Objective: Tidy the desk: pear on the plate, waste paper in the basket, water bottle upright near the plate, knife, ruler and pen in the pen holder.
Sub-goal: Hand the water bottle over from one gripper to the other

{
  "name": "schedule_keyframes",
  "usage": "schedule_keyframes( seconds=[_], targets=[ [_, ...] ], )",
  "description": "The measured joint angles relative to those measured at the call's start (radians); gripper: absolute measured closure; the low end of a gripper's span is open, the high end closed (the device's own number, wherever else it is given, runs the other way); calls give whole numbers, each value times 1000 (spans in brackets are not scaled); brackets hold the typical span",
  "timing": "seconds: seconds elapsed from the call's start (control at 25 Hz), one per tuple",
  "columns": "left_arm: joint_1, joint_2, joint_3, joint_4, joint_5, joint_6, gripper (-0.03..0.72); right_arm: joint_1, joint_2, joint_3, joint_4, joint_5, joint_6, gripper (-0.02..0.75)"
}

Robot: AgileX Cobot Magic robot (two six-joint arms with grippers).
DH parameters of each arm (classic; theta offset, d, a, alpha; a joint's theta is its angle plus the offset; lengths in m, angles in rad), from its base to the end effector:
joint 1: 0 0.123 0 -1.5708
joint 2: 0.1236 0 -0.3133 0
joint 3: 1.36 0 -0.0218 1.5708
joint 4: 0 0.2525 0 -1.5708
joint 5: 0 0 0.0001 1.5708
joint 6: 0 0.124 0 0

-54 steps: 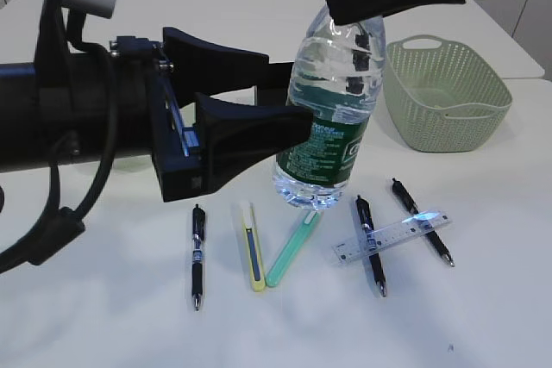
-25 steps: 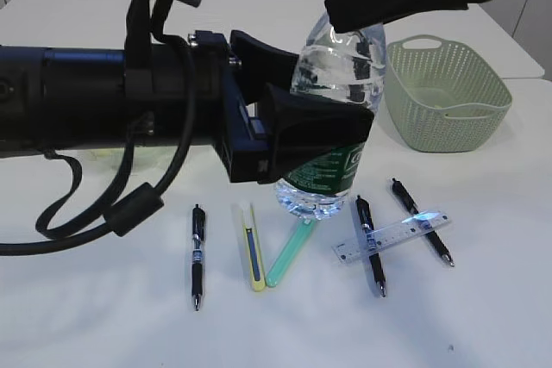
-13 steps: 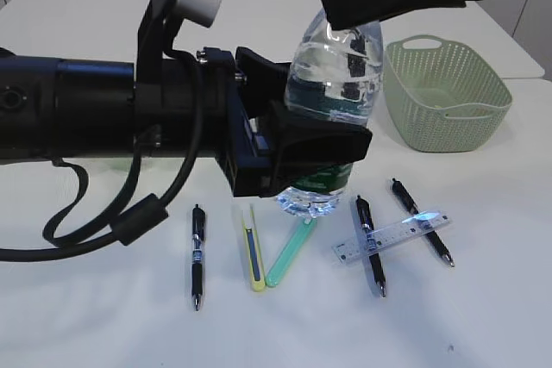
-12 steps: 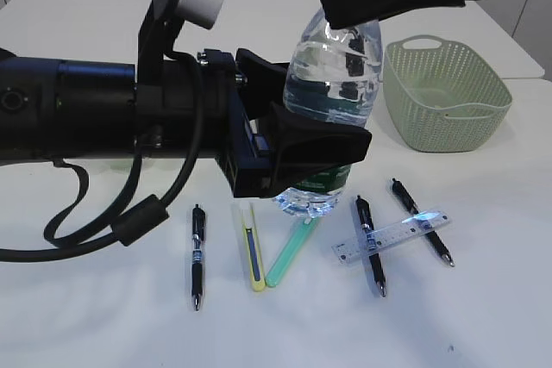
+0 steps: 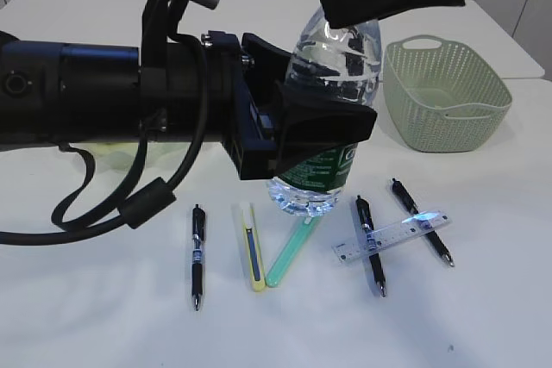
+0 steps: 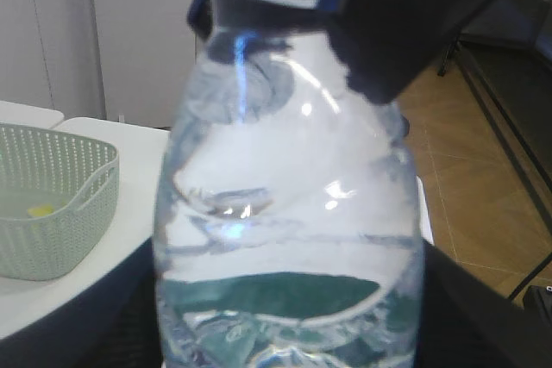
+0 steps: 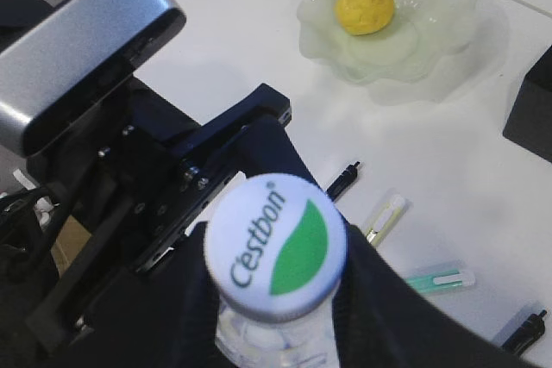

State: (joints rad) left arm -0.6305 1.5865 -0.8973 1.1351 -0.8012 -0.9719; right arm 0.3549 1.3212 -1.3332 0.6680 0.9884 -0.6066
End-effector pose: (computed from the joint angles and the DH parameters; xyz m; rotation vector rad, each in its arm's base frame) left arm 0.2403 -0.2753 0.2903 1.0636 1.5016 -1.0641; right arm 0.2455 0.1594 0.4063 -0.8851 2.1356 0.7142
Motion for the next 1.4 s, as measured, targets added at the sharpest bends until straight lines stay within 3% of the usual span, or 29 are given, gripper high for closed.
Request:
schedule_keyframes(
  seconds=[0.4,0.8,0.92,1.12,1.4],
  targets=[
    [0,0,-2,4,0,-5,256,0,-1,0,0,2,-2,489],
    [0,0,-2,4,0,-5,263,0,-1,0,0,2,-2,482],
    [0,0,-2,4,0,-5,263,0,-1,0,0,0,23,428],
    [0,9,-2,17,16,-5,267,0,-9,-10,24,-29,41,259],
    [12,10,-2,18,26,-5,267,0,-13,-10,31,-33,43,211]
  ],
)
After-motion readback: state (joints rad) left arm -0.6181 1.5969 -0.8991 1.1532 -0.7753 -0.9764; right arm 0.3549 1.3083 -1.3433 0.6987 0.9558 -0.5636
